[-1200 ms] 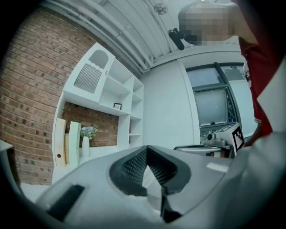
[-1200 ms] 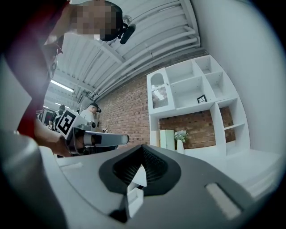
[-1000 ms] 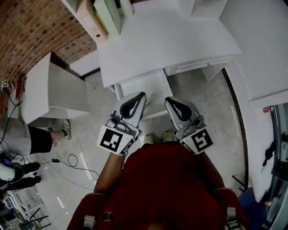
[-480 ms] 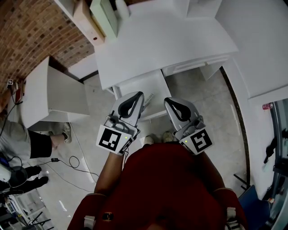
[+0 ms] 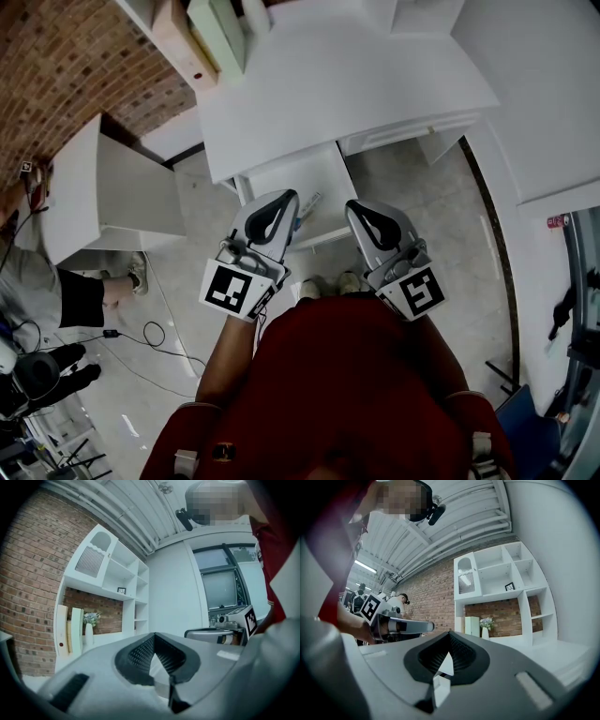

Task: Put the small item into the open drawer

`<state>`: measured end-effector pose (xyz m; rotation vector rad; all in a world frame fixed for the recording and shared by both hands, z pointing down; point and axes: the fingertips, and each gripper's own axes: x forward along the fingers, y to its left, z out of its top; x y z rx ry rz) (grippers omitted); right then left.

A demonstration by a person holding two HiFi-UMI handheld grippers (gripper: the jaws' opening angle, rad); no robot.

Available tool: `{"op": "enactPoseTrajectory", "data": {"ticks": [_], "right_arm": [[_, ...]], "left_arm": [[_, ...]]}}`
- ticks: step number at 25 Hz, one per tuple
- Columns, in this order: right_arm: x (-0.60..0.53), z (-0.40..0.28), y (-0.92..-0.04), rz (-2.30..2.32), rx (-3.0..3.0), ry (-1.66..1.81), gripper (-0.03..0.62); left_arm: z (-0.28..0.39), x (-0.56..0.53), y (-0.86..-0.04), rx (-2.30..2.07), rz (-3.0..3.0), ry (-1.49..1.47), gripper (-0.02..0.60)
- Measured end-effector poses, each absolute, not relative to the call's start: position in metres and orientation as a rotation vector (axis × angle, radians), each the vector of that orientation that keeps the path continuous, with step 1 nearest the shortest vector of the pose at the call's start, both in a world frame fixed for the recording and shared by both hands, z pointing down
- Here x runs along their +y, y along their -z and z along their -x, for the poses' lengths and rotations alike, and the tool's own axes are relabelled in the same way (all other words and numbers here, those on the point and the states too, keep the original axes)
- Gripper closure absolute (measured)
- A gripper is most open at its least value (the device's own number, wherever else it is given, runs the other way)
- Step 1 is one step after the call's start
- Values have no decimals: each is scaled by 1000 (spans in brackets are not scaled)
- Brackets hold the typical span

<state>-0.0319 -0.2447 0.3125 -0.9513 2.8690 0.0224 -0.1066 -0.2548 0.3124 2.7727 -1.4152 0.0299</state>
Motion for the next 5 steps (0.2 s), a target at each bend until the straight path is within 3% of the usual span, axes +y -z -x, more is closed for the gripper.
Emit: {"op": "enactPoseTrajectory", "data": {"ticks": [5], "right_arm": [[-248,32,-304,924,2809,-83,583]], "left_arm": [[109,-258,-315,-1410,-2772,-34,575]]}}
